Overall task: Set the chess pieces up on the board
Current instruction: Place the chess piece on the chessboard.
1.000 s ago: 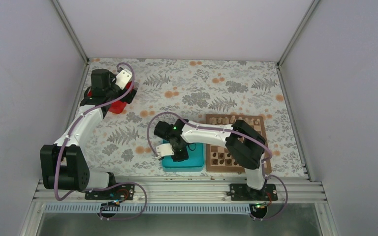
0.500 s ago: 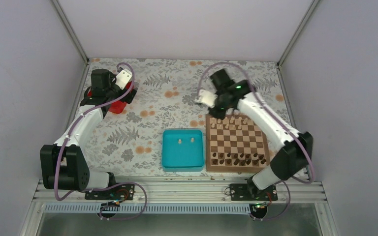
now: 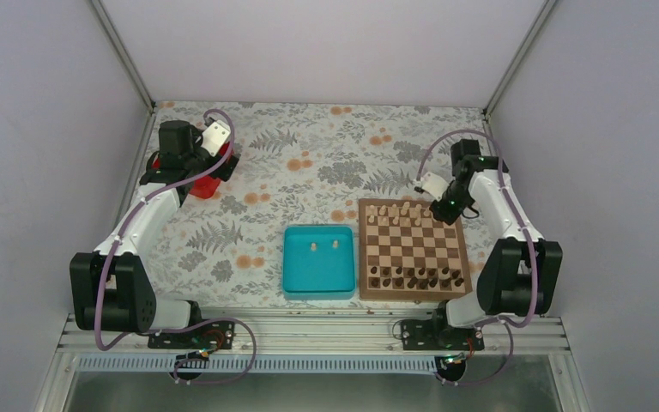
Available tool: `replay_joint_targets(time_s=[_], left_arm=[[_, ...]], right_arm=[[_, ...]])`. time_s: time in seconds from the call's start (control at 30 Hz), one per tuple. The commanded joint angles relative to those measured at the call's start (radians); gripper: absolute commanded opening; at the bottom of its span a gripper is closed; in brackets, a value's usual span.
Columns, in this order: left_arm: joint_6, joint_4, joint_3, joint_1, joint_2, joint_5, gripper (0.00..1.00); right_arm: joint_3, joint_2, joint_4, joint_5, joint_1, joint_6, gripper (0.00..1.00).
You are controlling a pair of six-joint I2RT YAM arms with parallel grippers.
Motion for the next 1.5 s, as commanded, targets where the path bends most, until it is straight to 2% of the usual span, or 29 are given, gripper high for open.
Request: replay_joint_targets(time_s=[0.0, 0.37, 1.13, 1.3, 1.47], left_arm=[[0.005, 0.010, 0.001, 0.001, -0.023, 0.025, 1.00], [0.005, 0.010, -0.001, 0.001, -0.023, 0.018, 1.00], [0.005, 0.006, 0.000, 0.002, -0.015, 0.019, 1.00], [0.005, 0.006, 0.001, 0.001, -0.015, 0.020, 1.00], [0.007, 0.003, 0.002, 0.001, -0.015, 0.021, 1.00]], right_arm=[[-0.049, 0.006, 0.042, -0.063, -0.011, -0.042, 0.09], [-0.100, 0.113, 0.153, -0.070, -0.015, -0.026, 0.10], [-0.090, 0.176, 0.200, -0.070, -0.045, -0.039, 0.12], [-0.095, 0.180, 0.207, -0.068, -0.048, -0.042, 0.15], [-0.081, 0.175, 0.194, -0.078, -0.049, -0.040, 0.22]])
